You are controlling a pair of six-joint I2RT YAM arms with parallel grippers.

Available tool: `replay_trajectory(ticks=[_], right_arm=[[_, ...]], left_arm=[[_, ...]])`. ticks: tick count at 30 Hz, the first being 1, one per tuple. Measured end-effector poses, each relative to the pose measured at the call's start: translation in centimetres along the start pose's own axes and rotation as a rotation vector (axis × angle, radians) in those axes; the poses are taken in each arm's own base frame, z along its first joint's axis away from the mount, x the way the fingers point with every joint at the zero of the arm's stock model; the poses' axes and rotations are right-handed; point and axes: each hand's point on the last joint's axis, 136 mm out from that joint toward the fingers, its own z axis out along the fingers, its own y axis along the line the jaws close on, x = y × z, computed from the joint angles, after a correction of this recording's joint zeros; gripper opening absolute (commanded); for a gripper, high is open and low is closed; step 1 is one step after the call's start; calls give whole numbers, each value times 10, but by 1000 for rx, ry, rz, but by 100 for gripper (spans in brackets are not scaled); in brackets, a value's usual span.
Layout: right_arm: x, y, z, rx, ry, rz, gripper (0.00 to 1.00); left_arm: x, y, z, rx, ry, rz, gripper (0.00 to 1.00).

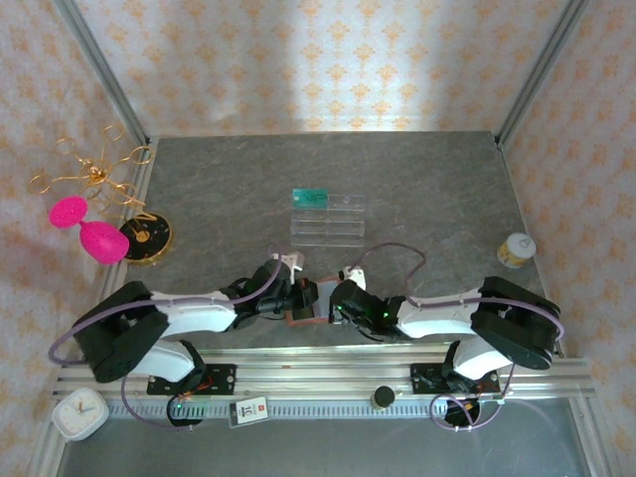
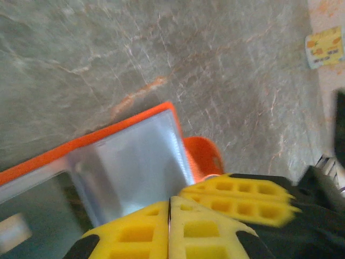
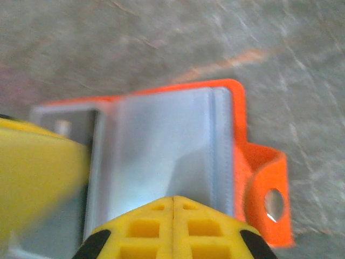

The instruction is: Take the credit cards out of the card holder

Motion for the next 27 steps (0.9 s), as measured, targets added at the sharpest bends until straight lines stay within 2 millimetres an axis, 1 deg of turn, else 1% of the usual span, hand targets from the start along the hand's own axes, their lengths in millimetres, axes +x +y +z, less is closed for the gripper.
replay_trajectory(ticks=[2, 4, 7, 9, 12, 21, 27], right_arm=[[-1, -2, 0, 3, -14, 26, 0], [-1, -3, 0, 4, -17, 47, 0], [-1, -3, 0, 3, -19, 66, 0], [-1, -3, 0, 5, -21, 75, 0], [-1, -3, 0, 4, -23, 83, 0], [-1, -3, -1, 8, -26, 95, 0], [0, -3, -1, 14, -21, 92, 0]], left_arm=[[-5, 5, -12, 0, -40, -3, 8], [-7, 16, -21, -12, -67, -16, 7], [2, 37, -24, -51, -57, -35, 6], [7, 43, -24, -63, -44, -39, 6], [8, 45, -24, -67, -44, -39, 0], [14, 58, -19, -112, -21, -33, 0], [12, 56, -13, -95, -29, -20, 0]])
